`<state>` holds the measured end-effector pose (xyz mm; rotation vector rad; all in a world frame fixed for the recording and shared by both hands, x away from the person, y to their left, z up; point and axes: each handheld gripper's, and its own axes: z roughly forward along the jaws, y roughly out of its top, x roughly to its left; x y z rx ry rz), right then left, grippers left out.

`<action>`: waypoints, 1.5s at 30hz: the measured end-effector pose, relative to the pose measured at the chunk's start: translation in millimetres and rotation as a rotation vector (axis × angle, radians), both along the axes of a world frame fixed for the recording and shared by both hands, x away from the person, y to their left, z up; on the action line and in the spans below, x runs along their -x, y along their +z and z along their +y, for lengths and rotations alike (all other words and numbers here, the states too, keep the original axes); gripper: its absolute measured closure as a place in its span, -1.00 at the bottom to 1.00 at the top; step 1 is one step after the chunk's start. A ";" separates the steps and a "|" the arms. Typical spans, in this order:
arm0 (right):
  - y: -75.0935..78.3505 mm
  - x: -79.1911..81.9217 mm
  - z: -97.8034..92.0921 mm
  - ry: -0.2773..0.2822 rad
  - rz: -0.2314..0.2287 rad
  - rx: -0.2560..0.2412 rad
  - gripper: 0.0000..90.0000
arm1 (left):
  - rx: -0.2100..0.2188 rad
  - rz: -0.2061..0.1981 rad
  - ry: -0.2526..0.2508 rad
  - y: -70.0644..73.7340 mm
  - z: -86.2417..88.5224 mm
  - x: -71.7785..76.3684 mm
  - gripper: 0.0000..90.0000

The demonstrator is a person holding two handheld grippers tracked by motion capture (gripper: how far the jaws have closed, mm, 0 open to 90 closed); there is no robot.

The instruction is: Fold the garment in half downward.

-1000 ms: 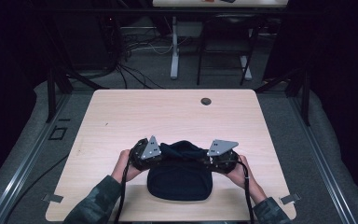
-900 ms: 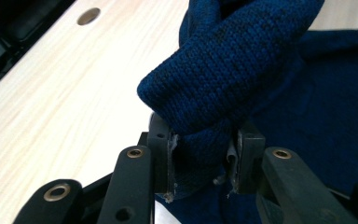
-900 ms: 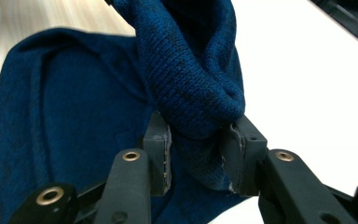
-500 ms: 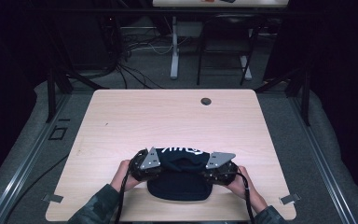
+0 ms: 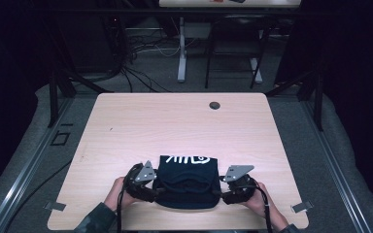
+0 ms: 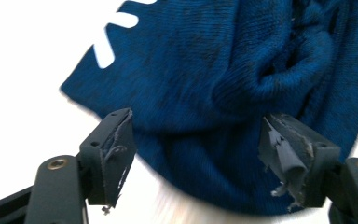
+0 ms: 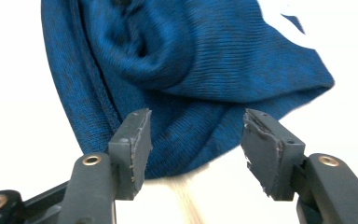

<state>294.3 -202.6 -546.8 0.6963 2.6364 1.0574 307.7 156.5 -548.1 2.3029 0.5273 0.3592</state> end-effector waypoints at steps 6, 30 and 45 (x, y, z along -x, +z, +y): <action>23.5 -10.1 2.6 -0.108 -0.019 -0.151 -0.10 | 0.071 -0.048 0.077 23.6 6.7 -5.6 -0.52; -21.6 -30.9 49.4 -0.068 0.048 -0.003 -0.28 | -0.022 0.012 0.128 -23.9 -32.1 -16.7 -0.55; -18.4 -27.9 50.3 -0.093 -0.007 -0.013 -0.73 | 0.049 0.028 0.159 -22.3 -26.7 -15.2 -0.68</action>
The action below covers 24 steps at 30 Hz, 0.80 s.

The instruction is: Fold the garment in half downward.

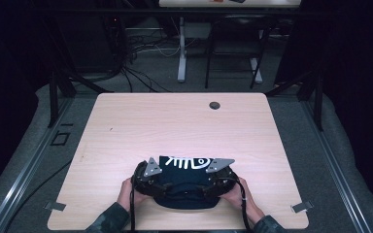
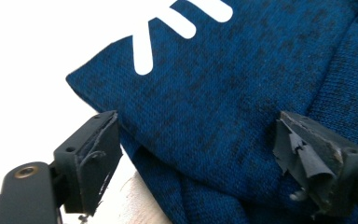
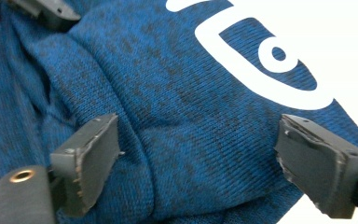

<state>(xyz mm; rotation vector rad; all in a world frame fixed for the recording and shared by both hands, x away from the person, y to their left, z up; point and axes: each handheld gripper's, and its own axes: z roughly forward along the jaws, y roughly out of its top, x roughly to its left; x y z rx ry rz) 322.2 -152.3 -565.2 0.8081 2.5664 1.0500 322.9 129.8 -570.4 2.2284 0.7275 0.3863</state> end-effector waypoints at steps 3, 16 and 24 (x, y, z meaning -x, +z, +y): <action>6.5 1.8 -2.5 -0.010 -0.011 -0.027 -0.77 | 0.015 -0.018 0.003 6.8 1.7 2.4 -0.76; 35.2 7.8 -37.0 -0.110 -0.087 -0.098 -0.82 | 0.076 -0.082 0.129 25.0 33.4 1.5 -0.88; 40.3 8.5 -65.8 -0.203 -0.091 -0.123 -0.83 | 0.073 -0.117 0.218 29.2 56.5 -1.0 -0.92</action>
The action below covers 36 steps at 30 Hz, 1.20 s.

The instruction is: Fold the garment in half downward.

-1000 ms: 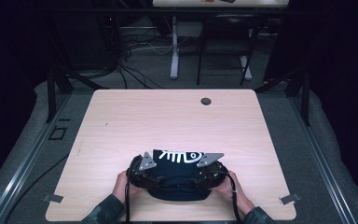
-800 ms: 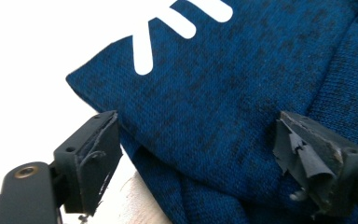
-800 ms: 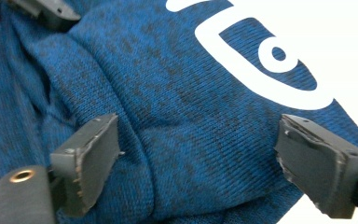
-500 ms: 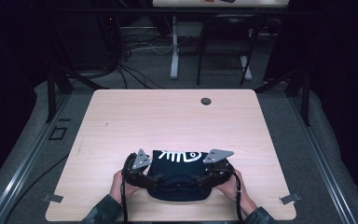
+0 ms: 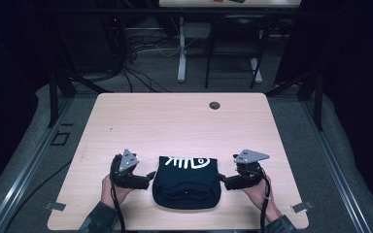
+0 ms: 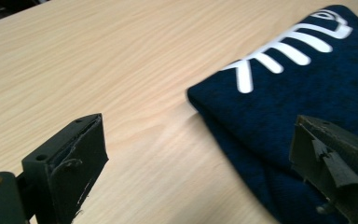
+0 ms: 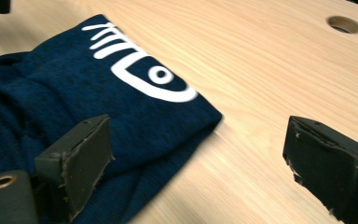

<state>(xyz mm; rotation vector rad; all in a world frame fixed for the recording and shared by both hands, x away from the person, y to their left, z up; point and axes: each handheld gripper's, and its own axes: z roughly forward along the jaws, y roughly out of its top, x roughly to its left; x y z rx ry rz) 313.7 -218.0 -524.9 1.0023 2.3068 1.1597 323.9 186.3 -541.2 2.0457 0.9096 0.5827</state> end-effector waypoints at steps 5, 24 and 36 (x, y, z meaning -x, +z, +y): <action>-0.9 -0.3 -15.9 -0.053 -0.001 0.003 -0.84 | 0.022 0.018 0.041 -3.3 12.8 -4.9 -0.94; -31.5 -19.1 -54.9 -0.176 0.092 0.050 -0.84 | 0.039 0.141 0.136 -30.6 45.1 -29.7 -0.99; -59.4 -31.1 -63.0 -0.200 0.130 0.105 -0.89 | 0.013 0.206 0.173 -47.4 50.8 -40.8 -1.00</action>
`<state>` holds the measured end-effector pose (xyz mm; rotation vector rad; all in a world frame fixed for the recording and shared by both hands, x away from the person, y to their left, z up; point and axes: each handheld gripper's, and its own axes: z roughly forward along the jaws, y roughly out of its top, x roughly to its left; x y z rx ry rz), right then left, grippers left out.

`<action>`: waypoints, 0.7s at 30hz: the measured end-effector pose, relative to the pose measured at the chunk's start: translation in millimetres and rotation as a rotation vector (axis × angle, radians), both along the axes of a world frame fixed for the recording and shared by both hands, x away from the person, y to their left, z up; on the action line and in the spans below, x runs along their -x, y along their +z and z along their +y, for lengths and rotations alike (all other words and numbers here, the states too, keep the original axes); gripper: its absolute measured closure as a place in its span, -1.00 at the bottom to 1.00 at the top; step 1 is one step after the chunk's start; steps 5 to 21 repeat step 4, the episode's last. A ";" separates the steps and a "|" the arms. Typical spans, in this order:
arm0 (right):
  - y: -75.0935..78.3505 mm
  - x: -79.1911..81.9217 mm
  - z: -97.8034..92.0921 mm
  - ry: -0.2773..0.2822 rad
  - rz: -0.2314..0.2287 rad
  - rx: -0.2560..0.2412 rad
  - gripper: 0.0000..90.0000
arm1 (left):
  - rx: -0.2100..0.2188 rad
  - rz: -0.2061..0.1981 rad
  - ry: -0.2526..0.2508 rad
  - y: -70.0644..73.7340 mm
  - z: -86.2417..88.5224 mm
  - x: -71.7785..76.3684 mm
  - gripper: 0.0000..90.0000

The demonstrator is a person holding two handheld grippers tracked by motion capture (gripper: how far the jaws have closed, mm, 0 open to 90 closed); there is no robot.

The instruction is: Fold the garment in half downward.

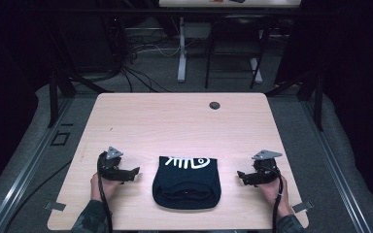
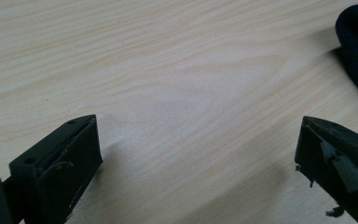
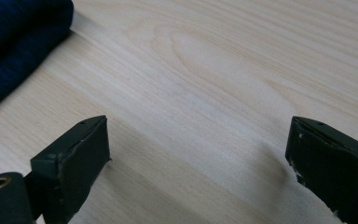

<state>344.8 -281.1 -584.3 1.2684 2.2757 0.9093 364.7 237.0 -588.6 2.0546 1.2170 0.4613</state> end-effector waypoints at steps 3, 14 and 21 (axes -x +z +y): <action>-2.6 -1.1 -2.0 -0.015 0.002 -0.021 -0.90 | 0.005 0.005 -0.002 -1.2 -0.3 -0.5 -1.00; -3.1 -1.4 -2.4 -0.016 -0.004 -0.020 -0.91 | 0.004 -0.002 0.002 -1.6 -0.9 -0.3 -1.00; -3.1 -1.4 -2.4 -0.016 -0.004 -0.020 -0.91 | 0.004 -0.002 0.002 -1.6 -0.9 -0.3 -1.00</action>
